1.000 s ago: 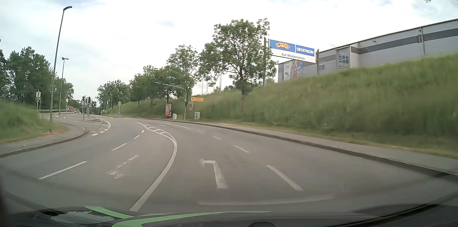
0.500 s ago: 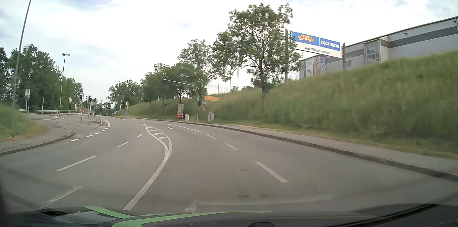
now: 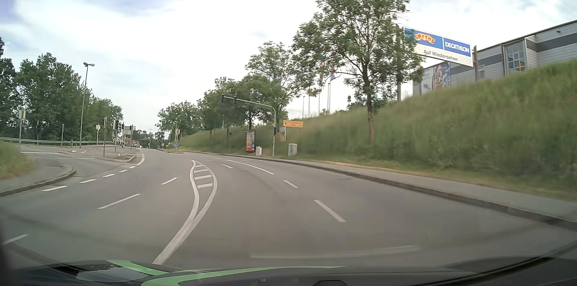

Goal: Follow the waypoints while adhering to traffic rules and regulations

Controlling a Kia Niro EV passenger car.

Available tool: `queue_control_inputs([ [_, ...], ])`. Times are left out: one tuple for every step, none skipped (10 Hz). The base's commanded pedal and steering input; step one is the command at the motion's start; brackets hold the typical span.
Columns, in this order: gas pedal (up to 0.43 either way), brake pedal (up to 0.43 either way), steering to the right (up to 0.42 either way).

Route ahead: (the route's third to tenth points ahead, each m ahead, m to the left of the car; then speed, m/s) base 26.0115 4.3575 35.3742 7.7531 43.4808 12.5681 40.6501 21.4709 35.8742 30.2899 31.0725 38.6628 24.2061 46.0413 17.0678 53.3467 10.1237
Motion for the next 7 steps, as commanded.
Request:
queue_control_inputs([
  [0.000,0.000,-0.070],
  [0.000,0.000,-0.070],
  [0.000,0.000,-0.069],
  [0.000,0.000,-0.069],
  [0.000,0.000,-0.069],
  [0.000,0.000,-0.067],
  [0.000,0.000,-0.065],
])
